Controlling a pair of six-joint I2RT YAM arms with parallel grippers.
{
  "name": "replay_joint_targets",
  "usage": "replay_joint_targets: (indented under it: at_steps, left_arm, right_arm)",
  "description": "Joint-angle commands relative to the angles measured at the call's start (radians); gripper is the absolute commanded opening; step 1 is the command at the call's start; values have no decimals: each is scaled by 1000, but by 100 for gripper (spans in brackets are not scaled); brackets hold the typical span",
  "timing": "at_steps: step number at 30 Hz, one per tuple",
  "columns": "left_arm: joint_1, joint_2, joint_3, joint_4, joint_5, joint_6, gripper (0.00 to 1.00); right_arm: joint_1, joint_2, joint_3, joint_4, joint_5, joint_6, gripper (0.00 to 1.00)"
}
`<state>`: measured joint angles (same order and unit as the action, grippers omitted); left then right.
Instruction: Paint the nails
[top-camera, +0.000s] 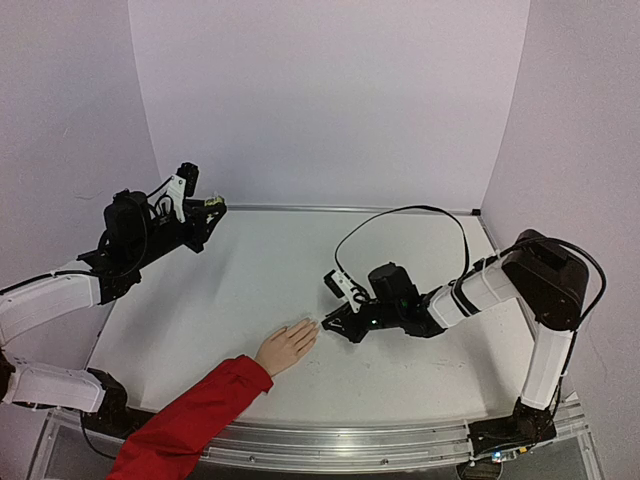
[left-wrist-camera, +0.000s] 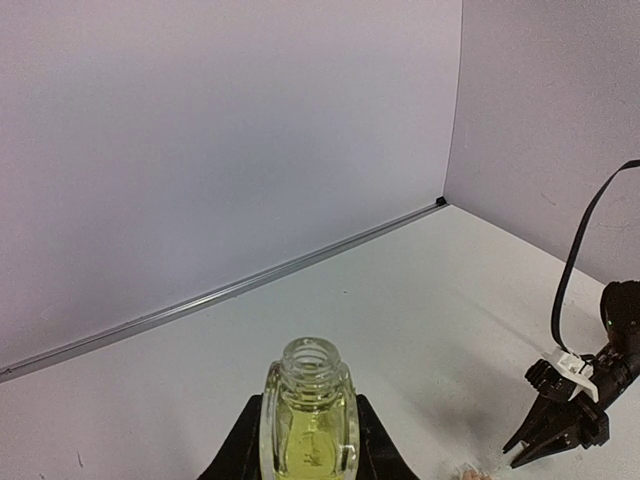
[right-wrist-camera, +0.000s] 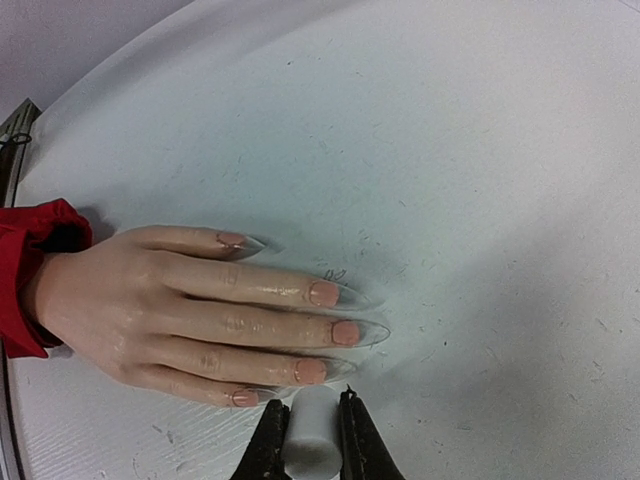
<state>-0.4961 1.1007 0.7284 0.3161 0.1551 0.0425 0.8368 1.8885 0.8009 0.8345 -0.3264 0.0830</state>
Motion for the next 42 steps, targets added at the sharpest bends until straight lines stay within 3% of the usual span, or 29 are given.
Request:
replay_joint_targets:
  at_steps: [1,42]
  left_arm:
    - [6,-1,24,67,9,-18,0]
    - [7,-6,25,67,12,-15,0]
  right_arm:
    - [9,11,41,5,-17,-3,0]
    - [10,-6,37,-12,94,15,0]
